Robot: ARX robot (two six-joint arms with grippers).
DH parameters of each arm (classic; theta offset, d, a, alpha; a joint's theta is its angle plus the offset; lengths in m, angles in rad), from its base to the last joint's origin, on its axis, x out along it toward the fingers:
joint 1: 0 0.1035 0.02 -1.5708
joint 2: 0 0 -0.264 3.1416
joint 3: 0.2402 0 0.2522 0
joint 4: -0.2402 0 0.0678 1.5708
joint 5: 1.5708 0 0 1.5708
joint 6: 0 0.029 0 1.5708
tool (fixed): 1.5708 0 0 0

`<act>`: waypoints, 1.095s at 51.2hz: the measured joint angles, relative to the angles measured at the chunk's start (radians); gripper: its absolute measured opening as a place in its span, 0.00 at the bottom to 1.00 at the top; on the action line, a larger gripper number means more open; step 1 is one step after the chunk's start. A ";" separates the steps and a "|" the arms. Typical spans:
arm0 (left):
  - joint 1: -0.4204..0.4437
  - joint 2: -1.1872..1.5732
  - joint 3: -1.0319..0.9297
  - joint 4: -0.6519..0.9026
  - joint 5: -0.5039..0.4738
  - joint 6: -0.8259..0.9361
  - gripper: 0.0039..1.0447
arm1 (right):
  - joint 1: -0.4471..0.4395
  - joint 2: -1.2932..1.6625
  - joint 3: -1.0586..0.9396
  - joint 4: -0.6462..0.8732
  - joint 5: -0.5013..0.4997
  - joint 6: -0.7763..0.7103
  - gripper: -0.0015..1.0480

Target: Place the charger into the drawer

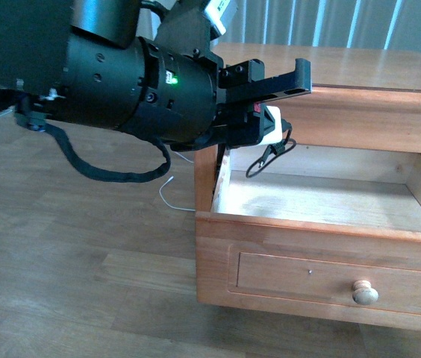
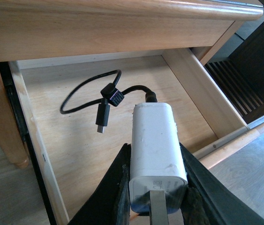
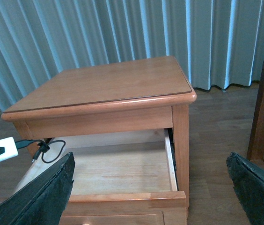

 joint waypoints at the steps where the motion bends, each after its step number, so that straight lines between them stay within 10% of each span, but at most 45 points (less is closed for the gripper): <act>1: 0.000 0.016 0.015 0.000 0.000 -0.005 0.23 | 0.000 0.000 0.000 0.000 0.000 0.000 0.92; 31: -0.044 0.330 0.309 -0.029 0.132 -0.020 0.23 | 0.000 0.000 -0.001 0.000 0.000 0.000 0.92; 56: 0.014 0.198 0.190 -0.017 -0.114 -0.036 0.95 | 0.000 0.000 -0.001 0.000 0.000 0.000 0.92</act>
